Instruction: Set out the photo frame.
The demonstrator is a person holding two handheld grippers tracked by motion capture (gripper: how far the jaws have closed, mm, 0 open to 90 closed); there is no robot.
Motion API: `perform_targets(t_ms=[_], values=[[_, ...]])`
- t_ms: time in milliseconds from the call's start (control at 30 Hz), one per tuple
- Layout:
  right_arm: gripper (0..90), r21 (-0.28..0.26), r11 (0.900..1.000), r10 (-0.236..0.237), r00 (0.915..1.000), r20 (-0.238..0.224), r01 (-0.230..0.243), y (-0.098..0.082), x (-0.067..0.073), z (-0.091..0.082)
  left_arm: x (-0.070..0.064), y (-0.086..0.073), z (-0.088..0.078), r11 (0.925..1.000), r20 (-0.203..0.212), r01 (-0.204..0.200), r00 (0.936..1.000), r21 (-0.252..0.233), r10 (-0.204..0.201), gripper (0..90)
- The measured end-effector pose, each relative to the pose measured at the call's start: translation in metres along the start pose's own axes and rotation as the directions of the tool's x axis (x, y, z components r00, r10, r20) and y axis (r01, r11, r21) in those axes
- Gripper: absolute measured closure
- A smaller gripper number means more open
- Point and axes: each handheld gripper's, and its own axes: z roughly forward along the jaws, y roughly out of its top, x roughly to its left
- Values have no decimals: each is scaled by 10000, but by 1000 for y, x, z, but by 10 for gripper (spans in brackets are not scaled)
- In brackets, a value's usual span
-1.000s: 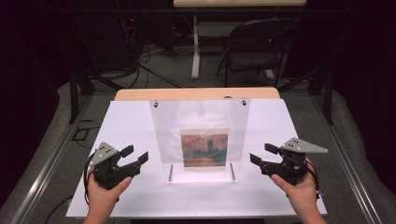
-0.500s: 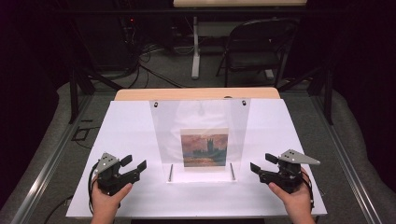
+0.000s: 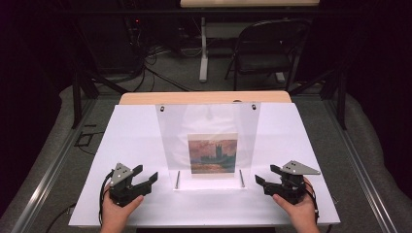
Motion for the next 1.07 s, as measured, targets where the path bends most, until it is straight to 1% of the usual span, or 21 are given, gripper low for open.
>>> perform_targets(t_ms=[67, 233, 267, 300, 367, 433, 533, 633, 867, 967, 1067], values=[[272, 203, 9998, 87, 10000, 31, -88, -1, -1, 1, 0, -1, 2, 9999, 68, 21, 10000, 118, -21, 330], [272, 381, 9989, 262, 9997, -36, -260, -3, -4, 3, 2, -2, 3, 9997, 63, 191, 9998, 119, -192, 331], [273, 382, 9985, 392, 9992, -75, -389, -4, -4, 4, 3, -2, 3, 9997, 8, 211, 9998, 141, -211, 331], [278, 517, 9979, 389, 9992, -95, -384, -4, -6, 5, 3, -2, 4, 9996, 25, 263, 9996, 137, -264, 331], [289, 663, 9962, 580, 9982, -121, -571, -5, -8, 6, 4, -3, 4, 9993, -33, 342, 9994, 139, -341, 331], [293, 660, 9954, 711, 9973, -162, -699, -6, -9, 6, 5, -3, 4, 9989, -71, 434, 9990, 151, -433, 330], [294, 708, 9938, 869, 9962, -100, -860, -6, -11, 6, 7, -3, 5, 9983, -199, 521, 9985, 250, -516, 324], [294, 706, 9936, 893, 9960, -88, -885, -7, -12, 7, 8, -3, 5, 9980, -271, 582, 9980, 244, -576, 322], [285, 915, 9913, 941, 9955, 83, -944, -7, -12, 7, 10, -4, 5, 9969, -268, 746, 9969, 264, -739, 319], [279, 896, 9915, 937, 9955, 124, -944, -7, -12, 6, 10, -3, 5, 9964, -275, 813, 9964, 234, -806, 318], [268, 978, 9901, 994, 9948, 219, -1011, -8, -13, 6, 11, -3, 7, 9961, -348, 825, 9961, 306, -814, 312]])
